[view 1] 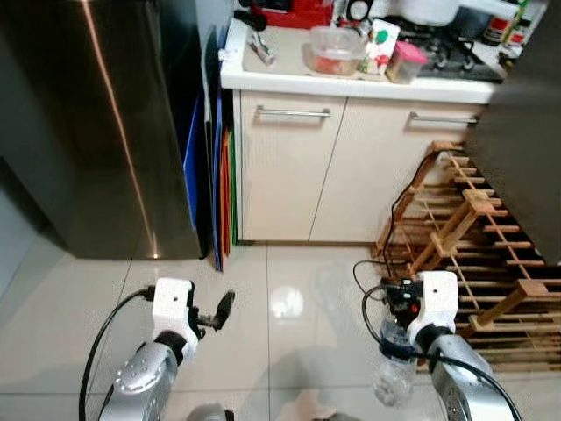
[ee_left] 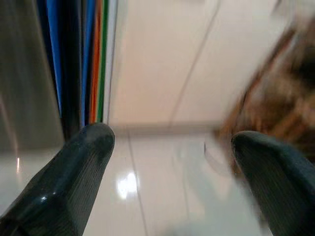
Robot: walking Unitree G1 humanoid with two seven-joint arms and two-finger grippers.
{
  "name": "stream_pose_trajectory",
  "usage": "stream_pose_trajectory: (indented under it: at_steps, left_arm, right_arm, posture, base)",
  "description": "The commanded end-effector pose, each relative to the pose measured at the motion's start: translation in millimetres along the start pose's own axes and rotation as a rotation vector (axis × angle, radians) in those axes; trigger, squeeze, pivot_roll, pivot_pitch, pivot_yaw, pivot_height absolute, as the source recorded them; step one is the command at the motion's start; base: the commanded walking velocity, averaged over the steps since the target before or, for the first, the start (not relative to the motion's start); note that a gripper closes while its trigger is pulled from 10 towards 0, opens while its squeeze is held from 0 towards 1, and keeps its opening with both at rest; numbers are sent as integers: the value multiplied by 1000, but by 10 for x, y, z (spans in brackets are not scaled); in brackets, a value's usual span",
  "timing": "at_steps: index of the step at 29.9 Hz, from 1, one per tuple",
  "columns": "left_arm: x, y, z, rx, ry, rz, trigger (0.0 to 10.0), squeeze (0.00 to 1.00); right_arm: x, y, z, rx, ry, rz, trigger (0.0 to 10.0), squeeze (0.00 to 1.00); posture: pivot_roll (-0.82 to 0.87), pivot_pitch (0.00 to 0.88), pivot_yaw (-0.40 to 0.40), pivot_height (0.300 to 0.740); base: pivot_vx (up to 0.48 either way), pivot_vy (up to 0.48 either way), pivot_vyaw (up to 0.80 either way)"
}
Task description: Restocking fridge
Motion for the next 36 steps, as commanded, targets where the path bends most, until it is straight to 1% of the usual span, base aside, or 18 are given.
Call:
stream_pose_trajectory:
  at_steps: [1, 3, 4, 6, 7, 8, 11, 12, 13, 16, 17, 18, 19, 21, 22, 23, 30, 36]
  left_arm:
    - [125, 30, -73, -34, 4, -49, 10000, 0]
    - [147, 24, -81, -46, 18, -52, 10000, 0]
    - [171, 10, -77, -52, 41, -56, 10000, 0]
    - [238, -55, -8, -48, 123, -71, 10000, 0]
    - [278, -73, 48, -27, 135, -84, 10000, 0]
    - [323, -74, 74, -24, 130, -98, 10000, 0]
    - [352, -69, 83, -24, 121, -108, 10000, 0]
    - [370, -45, 37, -48, 130, -113, 10000, 0]
    - [387, -11, -47, -89, 132, -122, 10000, 0]
    - [387, -11, -47, -89, 132, -122, 10000, 0]
    - [402, 16, -119, -121, 128, -132, 10000, 0]
    - [411, 74, -253, -182, 104, -139, 10000, 0]
    - [411, 74, -253, -182, 104, -139, 10000, 0]
    - [431, 137, -416, -255, 72, -151, 10000, 0]
    - [431, 137, -416, -255, 72, -151, 10000, 0]
    - [449, 166, -496, -295, 57, -159, 10000, 0]
    - [532, 241, -553, -315, 54, -182, 10000, 0]
    - [567, 262, -560, -328, 60, -187, 10000, 0]
  right_arm:
    - [215, 9, 43, 52, 0, -73, 10000, 0]
    - [224, -22, 45, 67, -8, -72, 10000, 0]
    - [218, -57, 17, 63, -21, -70, 10000, 0]
    - [197, -137, -80, 23, -48, -74, 10000, 0]
    - [193, -160, -124, -3, -53, -79, 10000, 0]
    - [198, -166, -150, -26, -57, -86, 10000, 0]
    - [207, -165, -164, -39, -58, -89, 10000, 0]
    - [236, -153, -172, -44, -61, -97, 10000, 0]
    - [306, -123, -174, -42, -79, -116, 10000, 0]
    - [306, -123, -174, -42, -79, -116, 10000, 0]
    - [365, -91, -180, -44, -85, -127, 10000, 0]
    - [430, -15, -229, -63, -80, -135, 10000, 0]
    - [430, -15, -229, -63, -80, -135, 10000, 0]
    - [495, 82, -298, -86, -66, -137, 10000, 0]
    - [495, 82, -298, -86, -66, -137, 10000, 0]
    - [528, 142, -330, -95, -61, -136, 10000, 0]
    - [552, 205, -379, -125, -66, -138, 10000, 0]
    - [572, 243, -346, -131, -68, -147, 10000, 0]
  posture:
    - [29, 0, -95, 732]
    - [29, 0, -95, 732]
    - [27, 0, -100, 732]
    - [16, 0, -103, 732]
    - [21, 0, -105, 732]
    - [22, 0, -108, 732]
    - [20, 0, -109, 732]
    - [3, 0, -100, 732]
    - [-12, 0, -97, 732]
    - [-12, 0, -97, 732]
    - [-18, 0, -96, 732]
    - [-42, 0, -87, 732]
    - [-42, 0, -87, 732]
    - [-51, 0, -87, 732]
    - [-51, 0, -87, 732]
    - [-54, 0, -86, 732]
    - [-57, 0, -59, 732]
    - [-65, 0, -44, 732]
  base:
    - [0, 0, 0]
    - [0, 0, 0]
    - [0, 0, 0]
    - [0, 0, 0]
    - [0, 0, 0]
    - [0, 0, 0]
    - [0, 0, 0]
    - [0, 0, 0]
    - [0, 0, 0]
    - [0, 0, 0]
    - [0, 0, 0]
    - [0, -472, 0]
    - [0, -472, 0]
    - [0, -471, 0]
    - [0, -469, 0]
    - [0, -461, 0]
    - [0, -457, 0]
    - [0, -454, 0]
Point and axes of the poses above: a point about 5 cm out from each wrist's last joint towards the gripper, its own y axis pointing out of the wrist towards the gripper, its own x axis along the axis of the wrist's last joint, z = x × y, the point moved 1 cm from there along y, pointing out of the wrist towards the gripper, and after that the axes turned 13 degrees about -y, right-handed, at the moved point
